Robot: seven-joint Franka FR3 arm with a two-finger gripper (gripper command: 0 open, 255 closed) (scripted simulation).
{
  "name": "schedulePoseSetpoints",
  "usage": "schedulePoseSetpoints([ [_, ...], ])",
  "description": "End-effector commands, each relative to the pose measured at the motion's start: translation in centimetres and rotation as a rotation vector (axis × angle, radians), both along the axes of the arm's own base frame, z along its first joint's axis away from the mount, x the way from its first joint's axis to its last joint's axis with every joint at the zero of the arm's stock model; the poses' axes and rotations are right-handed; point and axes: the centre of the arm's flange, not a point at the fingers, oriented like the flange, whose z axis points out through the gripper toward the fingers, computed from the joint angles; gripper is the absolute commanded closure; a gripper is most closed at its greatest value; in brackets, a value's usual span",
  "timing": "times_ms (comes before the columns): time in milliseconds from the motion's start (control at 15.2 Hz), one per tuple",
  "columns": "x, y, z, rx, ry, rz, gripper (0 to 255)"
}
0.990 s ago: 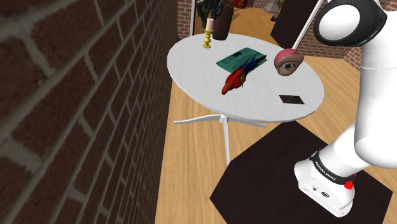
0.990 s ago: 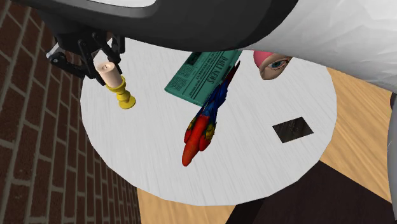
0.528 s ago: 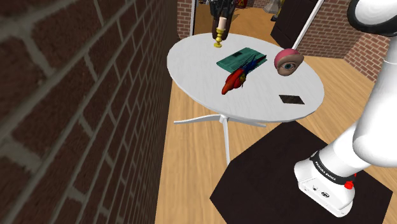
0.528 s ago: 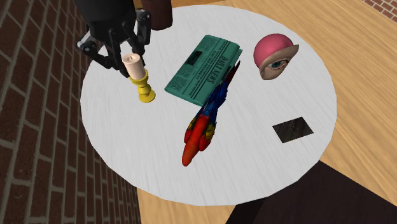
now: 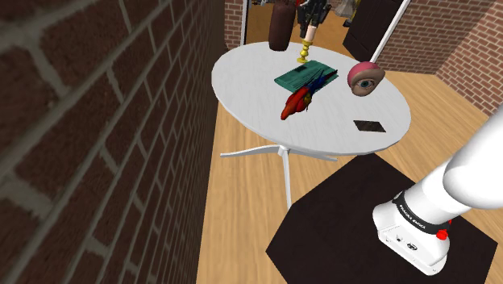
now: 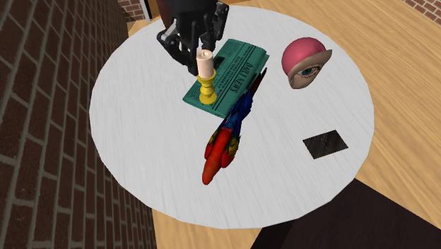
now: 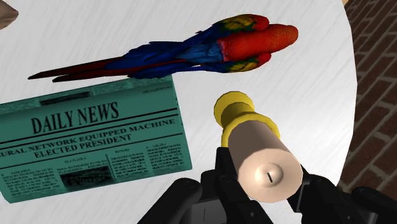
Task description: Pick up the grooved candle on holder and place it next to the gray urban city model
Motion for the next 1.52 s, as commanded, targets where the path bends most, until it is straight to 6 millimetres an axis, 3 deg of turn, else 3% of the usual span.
schedulePoseSetpoints([
  [0, -1.9, -2.0, 0.2, 0.001, 0.0, 0.001, 255],
  [990, -14.5, -17.4, 0.3, 0.001, 0.0, 0.001, 255],
  [1452, -14.5, -17.4, -3.4, 0.001, 0.0, 0.001, 255],
])
